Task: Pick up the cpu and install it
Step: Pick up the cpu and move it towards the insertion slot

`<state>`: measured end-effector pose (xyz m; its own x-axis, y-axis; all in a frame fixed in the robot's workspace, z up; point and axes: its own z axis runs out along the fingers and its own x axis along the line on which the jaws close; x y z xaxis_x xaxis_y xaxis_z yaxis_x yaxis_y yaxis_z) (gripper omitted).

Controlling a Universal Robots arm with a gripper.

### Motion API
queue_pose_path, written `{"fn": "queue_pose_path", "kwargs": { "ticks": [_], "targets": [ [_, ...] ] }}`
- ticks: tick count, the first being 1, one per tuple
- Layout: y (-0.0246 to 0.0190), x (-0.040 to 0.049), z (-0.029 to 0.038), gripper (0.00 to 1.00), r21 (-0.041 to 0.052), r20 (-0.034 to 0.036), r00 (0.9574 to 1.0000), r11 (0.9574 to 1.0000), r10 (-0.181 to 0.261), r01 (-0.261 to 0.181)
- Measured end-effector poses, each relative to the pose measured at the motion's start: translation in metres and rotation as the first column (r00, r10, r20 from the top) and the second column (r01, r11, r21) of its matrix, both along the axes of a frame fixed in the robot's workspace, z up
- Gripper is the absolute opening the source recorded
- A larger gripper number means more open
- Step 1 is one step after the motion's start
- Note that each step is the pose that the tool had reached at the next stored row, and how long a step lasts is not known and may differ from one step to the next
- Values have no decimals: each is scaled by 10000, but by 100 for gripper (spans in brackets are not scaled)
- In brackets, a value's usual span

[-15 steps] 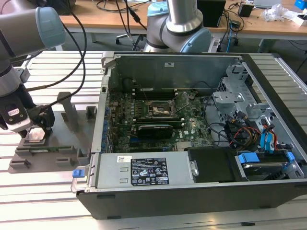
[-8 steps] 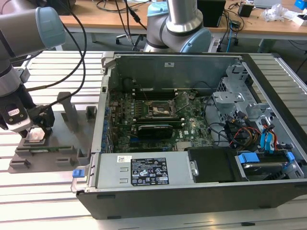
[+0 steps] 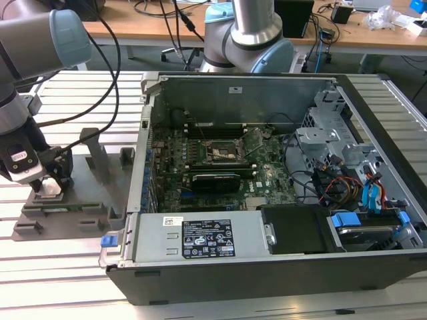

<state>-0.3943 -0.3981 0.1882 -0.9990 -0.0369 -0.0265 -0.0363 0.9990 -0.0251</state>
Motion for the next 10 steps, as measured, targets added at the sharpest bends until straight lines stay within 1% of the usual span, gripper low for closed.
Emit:
{"fn": "queue_pose_path", "kwargs": {
  "ticks": [3, 4, 8, 10],
  "targets": [
    [0, 1, 4, 55, -5, 4, 10000, 10000, 2, -2],
    [0, 1, 61, 55, -11, 0, 10000, 10000, 1, -1],
    [1, 0, 132, 55, -22, 1, 10000, 10000, 1, -1],
    [1, 0, 185, 55, -22, 1, 10000, 10000, 1, -1]
  ]
}}
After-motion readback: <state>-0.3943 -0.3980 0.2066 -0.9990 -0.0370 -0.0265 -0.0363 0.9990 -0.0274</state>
